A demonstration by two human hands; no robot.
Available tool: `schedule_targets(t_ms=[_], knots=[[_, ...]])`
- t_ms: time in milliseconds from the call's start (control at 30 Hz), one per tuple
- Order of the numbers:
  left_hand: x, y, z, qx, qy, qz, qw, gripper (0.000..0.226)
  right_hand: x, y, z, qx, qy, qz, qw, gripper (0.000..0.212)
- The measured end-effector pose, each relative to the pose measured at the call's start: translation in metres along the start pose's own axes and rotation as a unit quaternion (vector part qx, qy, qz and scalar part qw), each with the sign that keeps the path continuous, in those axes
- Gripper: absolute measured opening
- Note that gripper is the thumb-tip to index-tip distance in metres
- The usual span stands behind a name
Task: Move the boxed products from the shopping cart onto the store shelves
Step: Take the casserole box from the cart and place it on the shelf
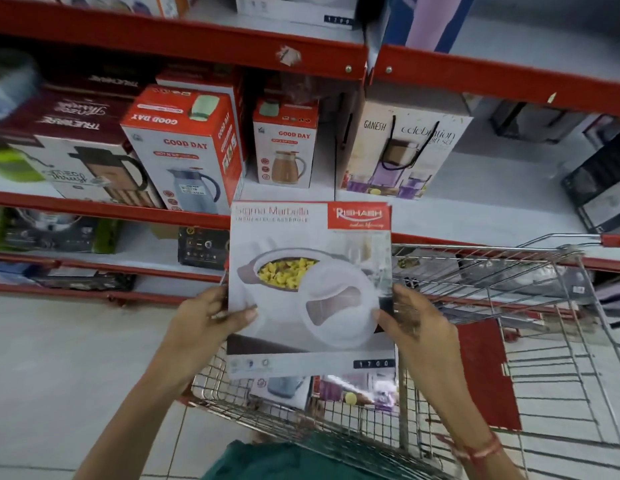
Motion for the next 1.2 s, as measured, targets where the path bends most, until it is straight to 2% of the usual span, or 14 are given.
schedule_targets(t_ms=[133,467,733,967,1200], knots=[[-0.009,-0.013,-0.025,-0.019,0.044,-0.009,0.999,0.028,-0.011,-0.009,0.019,0.027,-0.015,-0.045,0.999,0.048],[0.017,-0.031,-0.059,-0.052,0.131,-0.047,0.989,0.041,0.016,-0.008,0.052,0.055,-0.076,-0.108,0.99,0.053],[0.07,-0.061,-0.156,-0.05,0.302,-0.109,0.946,0.045,0.096,-0.014,0.131,0.135,-0.176,-0.211,0.952,0.047],[0.129,-0.1,-0.258,-0.069,0.399,-0.137,0.904,0.044,0.177,-0.029,0.222,0.194,-0.259,-0.255,0.911,0.043],[0.199,-0.104,-0.309,-0.024,0.432,-0.134,0.892,0.046,0.251,-0.021,0.257,0.203,-0.229,-0.285,0.908,0.044]])
Point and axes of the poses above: each hand's wrist, its own x-axis towards the middle knuckle, its own y-axis out of the palm, z = x × y, the point moved 1 cm from there along x, towards the middle knuckle, and after that the axes turned 3 degrees about -z, right-handed, at the moved point
